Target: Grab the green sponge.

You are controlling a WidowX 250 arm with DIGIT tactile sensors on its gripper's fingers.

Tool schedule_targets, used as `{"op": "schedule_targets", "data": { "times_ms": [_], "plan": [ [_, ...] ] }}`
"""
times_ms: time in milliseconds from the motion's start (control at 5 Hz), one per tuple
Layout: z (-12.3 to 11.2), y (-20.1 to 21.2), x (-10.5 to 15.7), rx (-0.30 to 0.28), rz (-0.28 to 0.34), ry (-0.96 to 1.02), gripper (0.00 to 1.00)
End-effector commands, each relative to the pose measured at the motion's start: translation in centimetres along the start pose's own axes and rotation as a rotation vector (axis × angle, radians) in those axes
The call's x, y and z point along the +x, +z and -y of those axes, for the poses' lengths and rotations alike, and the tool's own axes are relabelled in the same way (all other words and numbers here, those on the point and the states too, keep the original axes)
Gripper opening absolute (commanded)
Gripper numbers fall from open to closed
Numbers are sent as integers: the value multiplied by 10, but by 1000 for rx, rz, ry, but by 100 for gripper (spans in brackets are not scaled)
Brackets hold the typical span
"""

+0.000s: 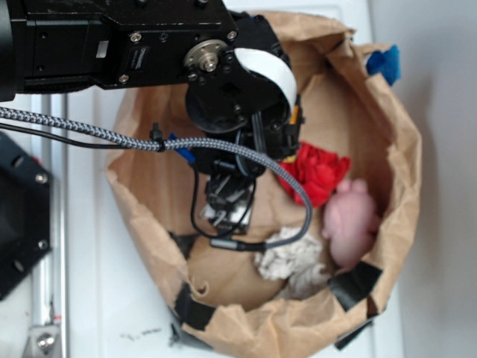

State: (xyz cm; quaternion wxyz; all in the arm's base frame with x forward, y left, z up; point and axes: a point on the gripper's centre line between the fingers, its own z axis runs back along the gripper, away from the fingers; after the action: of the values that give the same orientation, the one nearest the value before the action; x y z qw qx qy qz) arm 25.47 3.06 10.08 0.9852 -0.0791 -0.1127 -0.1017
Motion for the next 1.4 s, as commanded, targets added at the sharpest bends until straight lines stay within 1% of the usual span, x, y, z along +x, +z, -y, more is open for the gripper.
{"op": "schedule_targets", "data": {
  "times_ms": [0,200,400,600,800,1000,1200],
  "plan": [
    [-2,9,7,21,33,8,100],
    [-2,9,7,21,33,8,100],
    [-14,-9,7,54,76,-22,100],
    [-25,-19,6,79,64,-18,100],
    [-40,-26,5,150,53,16,100],
    [-57,-35,10,238,57,58,100],
    [-55,-50,11,230,11,45,100]
  ]
}}
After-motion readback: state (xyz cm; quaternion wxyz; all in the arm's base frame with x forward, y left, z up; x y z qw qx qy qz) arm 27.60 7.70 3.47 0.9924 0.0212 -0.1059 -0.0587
